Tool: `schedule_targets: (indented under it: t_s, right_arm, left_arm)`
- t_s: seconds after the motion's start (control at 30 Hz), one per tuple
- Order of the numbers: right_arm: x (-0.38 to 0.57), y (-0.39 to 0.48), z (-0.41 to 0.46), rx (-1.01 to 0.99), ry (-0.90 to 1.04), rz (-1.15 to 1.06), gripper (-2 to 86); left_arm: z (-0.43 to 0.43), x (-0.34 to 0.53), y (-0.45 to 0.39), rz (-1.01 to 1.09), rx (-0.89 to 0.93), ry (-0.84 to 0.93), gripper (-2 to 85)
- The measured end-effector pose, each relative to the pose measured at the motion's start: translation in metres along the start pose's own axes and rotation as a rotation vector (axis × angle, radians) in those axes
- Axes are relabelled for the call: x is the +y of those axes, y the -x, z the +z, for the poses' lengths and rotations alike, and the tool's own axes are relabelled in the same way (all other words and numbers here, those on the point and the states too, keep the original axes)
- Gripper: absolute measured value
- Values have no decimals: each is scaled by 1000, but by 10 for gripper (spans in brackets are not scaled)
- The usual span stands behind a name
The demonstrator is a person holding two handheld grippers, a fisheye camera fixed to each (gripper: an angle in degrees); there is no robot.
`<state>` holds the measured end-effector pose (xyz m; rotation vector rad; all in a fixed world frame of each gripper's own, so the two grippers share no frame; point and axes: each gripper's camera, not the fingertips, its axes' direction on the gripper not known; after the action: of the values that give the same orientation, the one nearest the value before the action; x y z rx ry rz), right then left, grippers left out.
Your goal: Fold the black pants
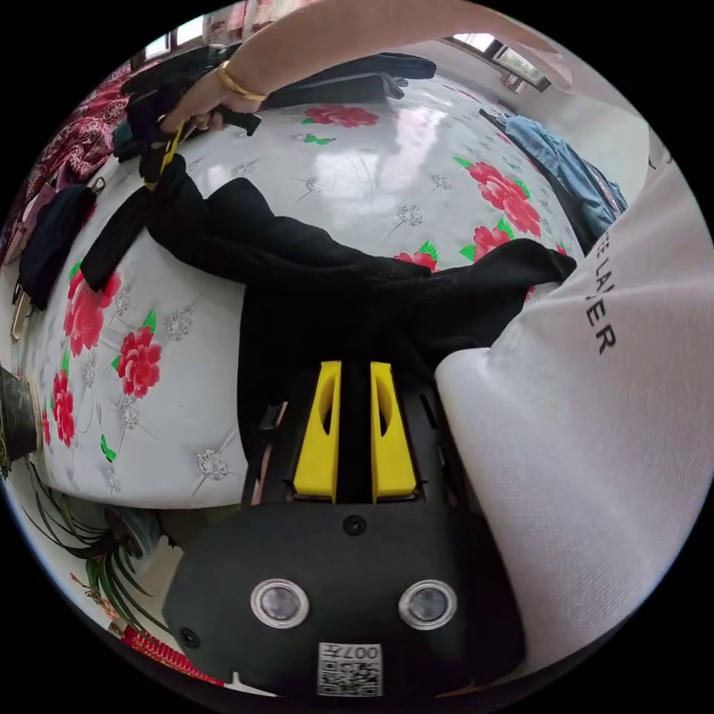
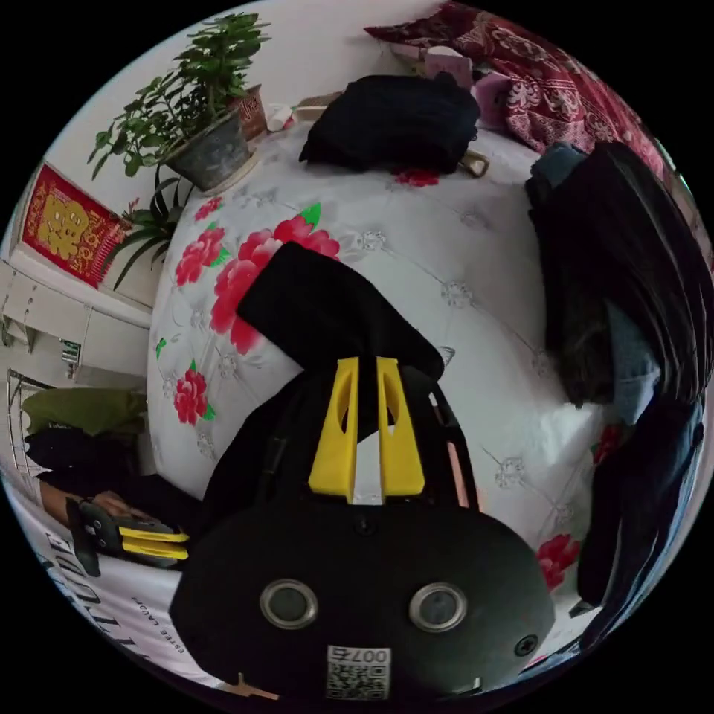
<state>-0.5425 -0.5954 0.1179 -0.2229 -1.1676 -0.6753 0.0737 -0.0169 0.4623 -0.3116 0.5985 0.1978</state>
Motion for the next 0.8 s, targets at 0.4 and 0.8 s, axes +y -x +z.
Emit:
schedule_targets:
  t_s: [0.4, 0.8]
  right_arm:
    - [487, -58, -308, 476, -407, 903, 27]
    - [697, -46, -329, 324, -369, 1207, 95]
  left_arm:
    - [-59, 36, 114, -229, 518, -232, 44]
    - [-144, 56, 148, -576, 443, -511, 55]
